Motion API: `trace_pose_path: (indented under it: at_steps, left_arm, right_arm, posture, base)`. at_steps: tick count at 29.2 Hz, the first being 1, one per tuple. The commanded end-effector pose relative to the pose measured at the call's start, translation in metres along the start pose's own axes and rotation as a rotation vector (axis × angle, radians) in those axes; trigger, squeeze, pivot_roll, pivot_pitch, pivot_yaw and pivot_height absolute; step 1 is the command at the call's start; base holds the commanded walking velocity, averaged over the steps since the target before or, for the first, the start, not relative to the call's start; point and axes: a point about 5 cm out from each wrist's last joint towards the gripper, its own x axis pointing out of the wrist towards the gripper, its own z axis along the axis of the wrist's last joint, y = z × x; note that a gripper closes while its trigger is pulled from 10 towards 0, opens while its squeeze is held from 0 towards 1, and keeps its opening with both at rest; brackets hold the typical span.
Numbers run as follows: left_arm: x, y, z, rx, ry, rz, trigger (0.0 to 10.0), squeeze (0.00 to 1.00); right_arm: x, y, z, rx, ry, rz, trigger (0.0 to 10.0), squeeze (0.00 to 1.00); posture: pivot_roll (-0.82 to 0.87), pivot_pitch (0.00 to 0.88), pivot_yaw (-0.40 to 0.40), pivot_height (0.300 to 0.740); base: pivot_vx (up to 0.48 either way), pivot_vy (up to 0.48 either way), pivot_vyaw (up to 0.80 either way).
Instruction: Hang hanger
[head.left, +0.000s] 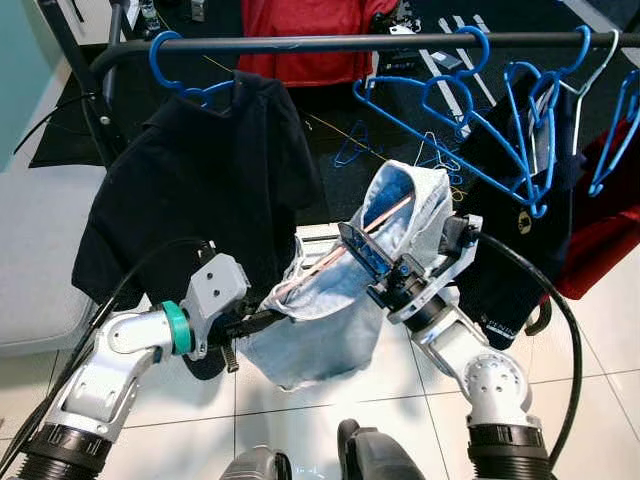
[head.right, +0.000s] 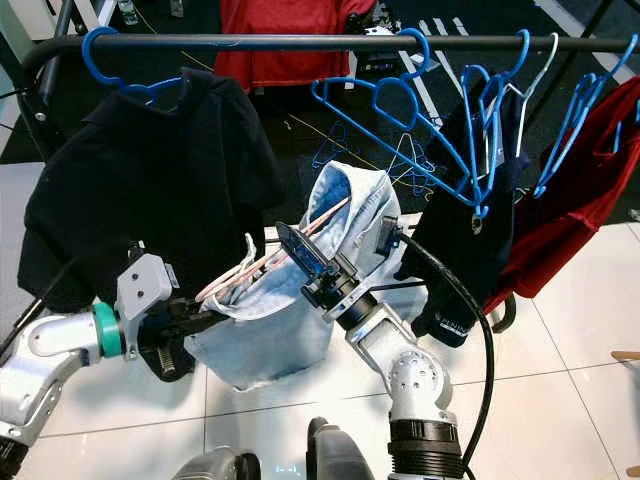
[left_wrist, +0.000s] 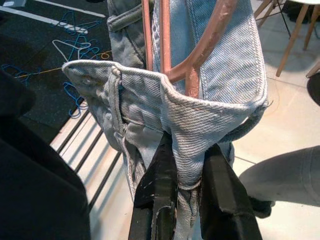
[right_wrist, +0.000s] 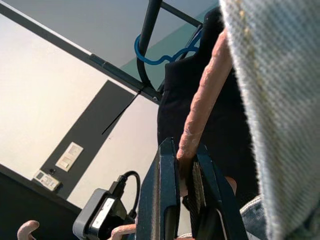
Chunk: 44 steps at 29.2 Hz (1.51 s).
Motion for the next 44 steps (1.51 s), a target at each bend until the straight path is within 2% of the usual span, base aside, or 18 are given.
trace_pose_path:
  at_steps: [1,4,5,6,7,8,9,13,19,20,22,23,26,29,34,38,43,44]
  left_arm:
    - [0.003,-0.004,0.005,-0.022,-0.037,-0.016,0.0,0.00]
    - [0.003,-0.002,0.007,-0.032,-0.052,-0.004,0.0,0.00]
    - [0.003,0.001,0.009,-0.036,-0.064,0.025,0.0,0.00]
    - [0.003,0.001,0.009,-0.036,-0.064,0.025,0.0,0.00]
    - [0.003,0.003,0.010,-0.040,-0.068,0.041,10.0,0.00]
    - [0.003,0.004,0.008,-0.019,-0.050,0.056,10.0,0.00]
    - [0.003,0.004,0.005,-0.005,-0.027,0.065,10.0,0.00]
    - [0.002,0.006,0.000,0.011,0.010,0.083,10.0,0.00]
    - [0.002,0.007,-0.001,-0.006,0.011,0.093,10.0,0.00]
    - [0.002,0.008,-0.001,-0.031,0.003,0.103,10.0,0.00]
    - [0.003,0.011,0.004,-0.090,-0.042,0.142,10.0,0.00]
    - [0.003,0.011,0.004,-0.090,-0.042,0.142,10.0,0.00]
    - [0.009,0.017,0.016,-0.160,-0.115,0.204,10.0,0.00]
    - [0.013,0.019,0.022,-0.192,-0.154,0.217,10.0,0.00]
    - [0.013,0.021,0.027,-0.201,-0.177,0.208,10.0,0.00]
    - [0.019,0.022,0.044,-0.210,-0.245,0.225,10.0,0.00]
    - [0.030,0.029,0.065,-0.217,-0.304,0.330,10.0,0.00]
    - [0.035,0.035,0.076,-0.217,-0.332,0.398,10.0,0.00]
  right_arm:
    - [0.005,0.007,0.001,0.008,-0.010,0.056,0.0,0.00]
    - [0.004,0.005,0.001,0.004,-0.013,0.044,0.0,0.00]
    - [0.002,0.000,0.001,-0.022,-0.012,0.011,2.9,0.00]
    - [0.002,0.000,0.001,-0.022,-0.012,0.011,2.9,0.00]
    - [0.000,-0.007,0.001,-0.062,-0.011,-0.039,10.0,0.00]
    - [-0.002,-0.013,0.000,-0.087,-0.011,-0.078,10.0,0.00]
    - [-0.004,-0.013,-0.001,-0.077,-0.007,-0.068,10.0,1.00]
    - [-0.008,-0.002,-0.004,-0.058,0.029,0.007,10.0,1.00]
    - [-0.017,0.001,-0.007,-0.054,0.066,0.011,10.0,1.00]
    - [-0.028,-0.003,-0.010,-0.055,0.096,-0.019,10.0,0.00]
    - [-0.061,-0.016,-0.010,-0.065,0.114,-0.122,10.0,0.00]
    - [-0.061,-0.016,-0.010,-0.065,0.114,-0.122,10.0,0.00]
    - [-0.095,-0.032,-0.006,-0.078,0.081,-0.247,10.0,0.00]
    - [-0.107,-0.038,-0.007,-0.075,0.076,-0.299,10.0,0.00]
    - [-0.114,-0.042,-0.011,-0.083,0.084,-0.342,10.0,0.00]
    - [-0.106,-0.036,-0.018,-0.106,0.121,-0.305,10.0,0.00]
    - [-0.097,-0.031,-0.028,-0.119,0.175,-0.258,10.0,0.00]
    - [-0.093,-0.029,-0.036,-0.117,0.207,-0.238,10.0,0.00]
  posture:
    - [-0.04,0.095,0.059,0.740]
    - [-0.04,0.087,0.058,0.740]
    - [-0.04,0.084,0.058,0.740]
    - [-0.04,0.084,0.058,0.740]
    - [-0.04,0.083,0.059,0.740]
    - [-0.04,0.082,0.059,0.740]
    - [-0.04,0.082,0.060,0.740]
    - [-0.05,0.085,0.061,0.740]
    - [-0.05,0.087,0.060,0.740]
    - [-0.05,0.091,0.058,0.740]
    - [-0.05,0.097,0.055,0.740]
    - [-0.05,0.097,0.055,0.740]
    - [-0.06,0.098,0.059,0.740]
    - [-0.06,0.097,0.063,0.740]
    - [-0.07,0.096,0.068,0.740]
    - [-0.07,0.097,0.074,0.740]
    - [-0.07,0.097,0.066,0.740]
    - [-0.06,0.095,0.065,0.740]
  base:
    - [0.000,0.000,0.00]
    - [0.000,0.000,0.00]
    - [0.000,0.000,0.00]
    - [0.000,0.000,0.00]
    - [0.000,0.000,0.00]
    - [0.000,0.000,0.00]
    - [0.000,0.000,0.00]
    - [0.000,0.000,0.00]
    - [0.000,0.000,0.00]
    - [0.000,0.000,0.00]
    - [0.000,0.000,0.00]
    - [0.000,0.000,0.00]
    - [0.000,0.000,0.00]
    - [0.000,0.000,0.00]
    - [0.000,0.000,0.00]
    - [0.000,0.000,0.00]
    - [0.000,0.000,0.00]
    - [0.000,0.000,0.00]
